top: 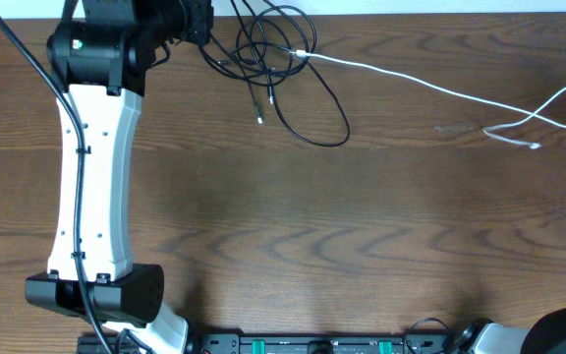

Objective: Untangle cables
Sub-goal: 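Pull the white cable out to the right with the right gripper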

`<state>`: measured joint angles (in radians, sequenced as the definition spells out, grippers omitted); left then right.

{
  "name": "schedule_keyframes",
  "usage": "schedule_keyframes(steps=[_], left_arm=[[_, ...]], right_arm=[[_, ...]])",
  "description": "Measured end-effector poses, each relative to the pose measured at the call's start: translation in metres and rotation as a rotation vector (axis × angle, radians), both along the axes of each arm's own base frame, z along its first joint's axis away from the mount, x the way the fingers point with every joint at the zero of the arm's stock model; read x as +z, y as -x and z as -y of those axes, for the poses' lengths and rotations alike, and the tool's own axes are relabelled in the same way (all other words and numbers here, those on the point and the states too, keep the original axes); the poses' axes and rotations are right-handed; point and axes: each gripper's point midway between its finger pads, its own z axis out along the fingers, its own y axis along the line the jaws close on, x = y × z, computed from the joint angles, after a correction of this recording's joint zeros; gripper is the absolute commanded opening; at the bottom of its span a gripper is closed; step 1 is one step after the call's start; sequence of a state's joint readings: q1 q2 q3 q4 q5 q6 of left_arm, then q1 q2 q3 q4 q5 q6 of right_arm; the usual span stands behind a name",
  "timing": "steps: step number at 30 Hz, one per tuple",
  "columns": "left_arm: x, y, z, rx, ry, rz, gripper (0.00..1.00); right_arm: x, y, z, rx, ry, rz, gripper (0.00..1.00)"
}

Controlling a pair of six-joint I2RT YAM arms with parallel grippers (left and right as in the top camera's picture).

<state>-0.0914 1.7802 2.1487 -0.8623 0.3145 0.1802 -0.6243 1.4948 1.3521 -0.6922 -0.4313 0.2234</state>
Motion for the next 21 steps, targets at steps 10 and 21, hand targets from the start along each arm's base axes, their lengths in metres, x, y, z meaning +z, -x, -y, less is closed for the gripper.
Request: schedule_keyframes(steps=[10,21], left_arm=[[0.0,-0.003,-0.016,0.037,-0.004,0.001,0.08],[0.001,-0.009,-0.039,0.127,-0.048,0.018,0.08]], right_arm=[[0.002,0.018,0.032,-0.087,-0.024,0.013,0.01],[0.0,0.013,0.027,-0.095,-0.004,-0.004,0.01]])
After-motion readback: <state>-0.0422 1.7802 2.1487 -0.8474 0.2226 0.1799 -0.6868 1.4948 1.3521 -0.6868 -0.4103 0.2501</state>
